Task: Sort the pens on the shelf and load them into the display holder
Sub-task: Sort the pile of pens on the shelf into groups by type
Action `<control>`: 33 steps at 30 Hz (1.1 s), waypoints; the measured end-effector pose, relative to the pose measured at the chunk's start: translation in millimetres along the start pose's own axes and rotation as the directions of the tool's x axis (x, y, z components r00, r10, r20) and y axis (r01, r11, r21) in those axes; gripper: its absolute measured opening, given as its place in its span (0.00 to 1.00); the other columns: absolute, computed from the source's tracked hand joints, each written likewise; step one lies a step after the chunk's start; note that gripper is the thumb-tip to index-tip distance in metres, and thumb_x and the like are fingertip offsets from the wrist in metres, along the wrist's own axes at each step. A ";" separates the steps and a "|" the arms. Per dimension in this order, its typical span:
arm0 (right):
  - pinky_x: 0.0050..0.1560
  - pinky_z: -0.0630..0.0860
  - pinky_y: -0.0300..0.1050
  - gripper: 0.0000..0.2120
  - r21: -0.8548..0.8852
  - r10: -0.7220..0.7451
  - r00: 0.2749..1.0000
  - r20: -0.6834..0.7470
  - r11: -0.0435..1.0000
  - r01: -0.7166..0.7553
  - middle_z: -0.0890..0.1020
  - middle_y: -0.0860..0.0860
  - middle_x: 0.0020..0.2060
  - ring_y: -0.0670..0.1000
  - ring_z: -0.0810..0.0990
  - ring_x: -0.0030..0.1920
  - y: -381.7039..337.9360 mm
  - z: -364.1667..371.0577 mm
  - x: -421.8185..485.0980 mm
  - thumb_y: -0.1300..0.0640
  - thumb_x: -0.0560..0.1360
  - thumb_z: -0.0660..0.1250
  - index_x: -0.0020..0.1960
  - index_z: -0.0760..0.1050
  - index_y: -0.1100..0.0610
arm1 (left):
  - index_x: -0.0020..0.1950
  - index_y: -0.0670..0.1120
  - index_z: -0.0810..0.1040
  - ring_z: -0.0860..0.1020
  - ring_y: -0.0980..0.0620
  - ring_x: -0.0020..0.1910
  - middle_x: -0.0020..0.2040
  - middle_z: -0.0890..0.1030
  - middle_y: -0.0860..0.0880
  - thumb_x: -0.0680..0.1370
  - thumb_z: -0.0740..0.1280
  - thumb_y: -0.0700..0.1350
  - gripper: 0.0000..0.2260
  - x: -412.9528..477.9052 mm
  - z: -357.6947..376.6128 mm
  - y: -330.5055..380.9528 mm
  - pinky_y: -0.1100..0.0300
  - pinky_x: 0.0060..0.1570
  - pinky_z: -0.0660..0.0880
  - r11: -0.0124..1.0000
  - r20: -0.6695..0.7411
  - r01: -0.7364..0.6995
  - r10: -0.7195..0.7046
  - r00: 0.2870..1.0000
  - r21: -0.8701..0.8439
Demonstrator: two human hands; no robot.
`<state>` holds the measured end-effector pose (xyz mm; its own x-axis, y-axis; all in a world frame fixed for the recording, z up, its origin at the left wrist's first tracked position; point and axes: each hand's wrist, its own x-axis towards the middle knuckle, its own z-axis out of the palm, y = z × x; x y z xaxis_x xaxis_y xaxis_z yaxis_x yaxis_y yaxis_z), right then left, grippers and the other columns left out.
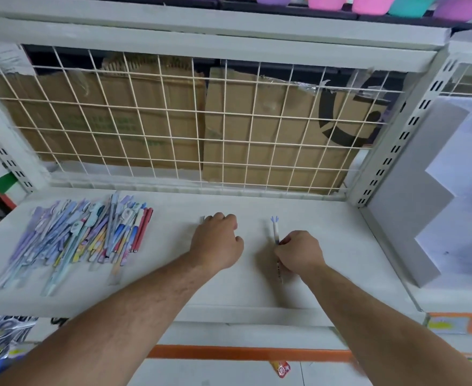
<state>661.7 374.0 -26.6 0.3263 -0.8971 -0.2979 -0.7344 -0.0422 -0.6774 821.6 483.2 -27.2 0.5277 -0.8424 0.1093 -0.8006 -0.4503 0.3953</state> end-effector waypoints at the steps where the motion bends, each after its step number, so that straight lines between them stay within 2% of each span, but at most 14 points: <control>1: 0.40 0.82 0.45 0.03 -0.006 0.005 1.000 -0.005 1.000 -0.005 0.84 0.51 0.33 0.53 0.84 0.38 3.9 -4.8 3.5 0.59 0.70 0.68 0.42 0.80 0.55 | 0.60 0.49 0.74 0.72 0.47 0.59 0.58 0.76 0.50 0.77 0.63 0.49 0.12 0.0 2.3 2.2 0.57 0.54 0.69 1.000 -0.003 0.002 -0.002 1.000 0.001; 3: 0.36 0.79 0.41 0.02 -0.018 0.008 1.000 -0.008 1.000 -0.008 0.84 0.50 0.32 0.52 0.83 0.37 9.7 -11.8 9.0 0.59 0.69 0.68 0.41 0.80 0.55 | 0.60 0.49 0.75 0.73 0.47 0.59 0.58 0.76 0.50 0.77 0.64 0.49 0.12 0.7 6.5 5.7 0.56 0.58 0.69 1.000 -0.010 0.010 -0.010 1.000 0.004; 5: 0.38 0.80 0.43 0.03 -0.017 0.004 1.000 0.003 1.000 -0.004 0.85 0.51 0.32 0.53 0.84 0.37 13.0 -14.9 13.2 0.60 0.69 0.67 0.41 0.80 0.56 | 0.60 0.49 0.75 0.73 0.47 0.58 0.57 0.77 0.50 0.77 0.64 0.49 0.12 2.1 10.2 9.6 0.55 0.59 0.69 1.000 -0.009 0.025 -0.025 1.000 0.001; 7: 0.43 0.83 0.46 0.04 -0.010 -0.002 1.000 0.013 1.000 0.003 0.85 0.52 0.32 0.54 0.85 0.38 14.8 -16.8 16.6 0.61 0.69 0.67 0.41 0.80 0.57 | 0.59 0.51 0.75 0.74 0.47 0.57 0.57 0.77 0.51 0.76 0.64 0.51 0.13 3.5 13.5 14.8 0.55 0.57 0.71 0.999 0.002 0.047 -0.047 0.999 -0.006; 11: 0.43 0.83 0.46 0.04 -0.034 -0.015 1.000 0.025 0.999 0.016 0.85 0.52 0.33 0.54 0.85 0.39 19.9 -22.4 25.1 0.61 0.69 0.66 0.42 0.80 0.57 | 0.58 0.54 0.75 0.75 0.50 0.57 0.56 0.77 0.54 0.75 0.63 0.53 0.13 3.8 19.2 25.1 0.52 0.56 0.74 0.997 -0.001 0.076 -0.076 0.997 0.012; 13: 0.43 0.83 0.46 0.05 -0.069 -0.023 0.999 0.029 0.997 0.025 0.85 0.52 0.33 0.53 0.85 0.38 24.0 -26.5 30.3 0.61 0.69 0.66 0.42 0.80 0.58 | 0.59 0.54 0.75 0.75 0.51 0.57 0.56 0.77 0.54 0.75 0.63 0.53 0.13 3.9 23.2 28.7 0.56 0.52 0.72 0.996 -0.011 0.084 -0.084 0.996 0.006; 16: 0.33 0.80 0.40 0.05 -0.089 -0.035 0.999 0.035 0.995 0.038 0.85 0.51 0.30 0.51 0.85 0.32 29.4 -31.4 34.2 0.59 0.69 0.67 0.42 0.81 0.58 | 0.60 0.51 0.75 0.74 0.50 0.58 0.57 0.77 0.53 0.76 0.64 0.51 0.13 5.4 28.5 35.1 0.59 0.48 0.67 0.997 -0.010 0.074 -0.074 0.997 -0.001; 19: 0.23 0.69 0.34 0.04 -0.067 -0.045 0.998 0.034 0.997 0.047 0.83 0.50 0.28 0.48 0.82 0.27 32.5 -33.5 33.3 0.59 0.70 0.69 0.44 0.80 0.57 | 0.60 0.50 0.75 0.74 0.49 0.58 0.57 0.77 0.51 0.77 0.64 0.50 0.13 6.0 30.7 39.4 0.58 0.52 0.70 0.997 0.006 0.077 -0.077 0.997 -0.012; 22: 0.27 0.70 0.36 0.05 -0.067 -0.064 0.998 0.024 0.996 0.066 0.83 0.49 0.34 0.48 0.82 0.31 31.5 -35.4 29.9 0.57 0.69 0.69 0.45 0.79 0.54 | 0.61 0.50 0.75 0.73 0.49 0.58 0.57 0.76 0.51 0.77 0.64 0.50 0.13 5.7 32.4 41.0 0.56 0.54 0.71 0.998 0.017 0.069 -0.069 0.997 -0.015; 25: 0.33 0.71 0.39 0.04 -0.097 -0.108 0.994 -0.018 0.990 0.106 0.82 0.48 0.39 0.48 0.81 0.36 26.4 -35.4 23.3 0.54 0.71 0.67 0.45 0.76 0.51 | 0.60 0.50 0.75 0.74 0.49 0.57 0.57 0.77 0.52 0.77 0.64 0.51 0.13 4.7 31.4 39.9 0.58 0.51 0.69 0.998 0.011 0.066 -0.065 0.998 -0.022; 27: 0.37 0.72 0.41 0.04 -0.172 -0.197 0.980 -0.038 0.967 0.188 0.81 0.46 0.43 0.50 0.81 0.40 20.3 -31.5 17.9 0.51 0.73 0.66 0.46 0.74 0.50 | 0.59 0.51 0.75 0.74 0.49 0.57 0.56 0.77 0.53 0.76 0.64 0.51 0.13 3.5 27.1 36.4 0.58 0.49 0.68 0.997 -0.003 0.072 -0.072 0.997 -0.022; 29: 0.39 0.72 0.42 0.07 -0.257 -0.318 0.948 -0.020 0.918 0.302 0.79 0.45 0.49 0.52 0.82 0.42 11.7 -23.7 11.6 0.50 0.74 0.66 0.51 0.75 0.49 | 0.59 0.52 0.75 0.74 0.49 0.56 0.55 0.77 0.54 0.76 0.64 0.52 0.12 1.4 21.5 30.5 0.56 0.55 0.70 0.997 -0.011 0.072 -0.072 0.997 -0.012; 31: 0.41 0.75 0.43 0.12 -0.318 -0.424 0.906 0.019 0.856 0.407 0.77 0.46 0.54 0.52 0.81 0.50 1.5 -11.6 5.4 0.49 0.76 0.66 0.58 0.76 0.49 | 0.58 0.51 0.75 0.73 0.48 0.58 0.55 0.77 0.53 0.77 0.64 0.51 0.12 -2.7 15.5 21.2 0.55 0.60 0.69 0.998 -0.007 0.069 -0.069 0.998 -0.012; 33: 0.49 0.77 0.45 0.15 -0.350 -0.489 0.871 0.052 0.808 0.475 0.78 0.47 0.58 0.51 0.77 0.58 -10.0 2.0 -0.3 0.49 0.76 0.66 0.62 0.77 0.50 | 0.59 0.51 0.75 0.72 0.47 0.61 0.56 0.76 0.52 0.77 0.64 0.51 0.11 -7.6 8.0 8.8 0.56 0.60 0.68 0.997 -0.002 0.075 -0.075 0.997 -0.004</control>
<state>670.2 375.6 -21.1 0.6746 -0.7373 0.0368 -0.6463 -0.6139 -0.4532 808.2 483.3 -31.9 0.5866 -0.8058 0.0813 -0.7577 -0.5107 0.4063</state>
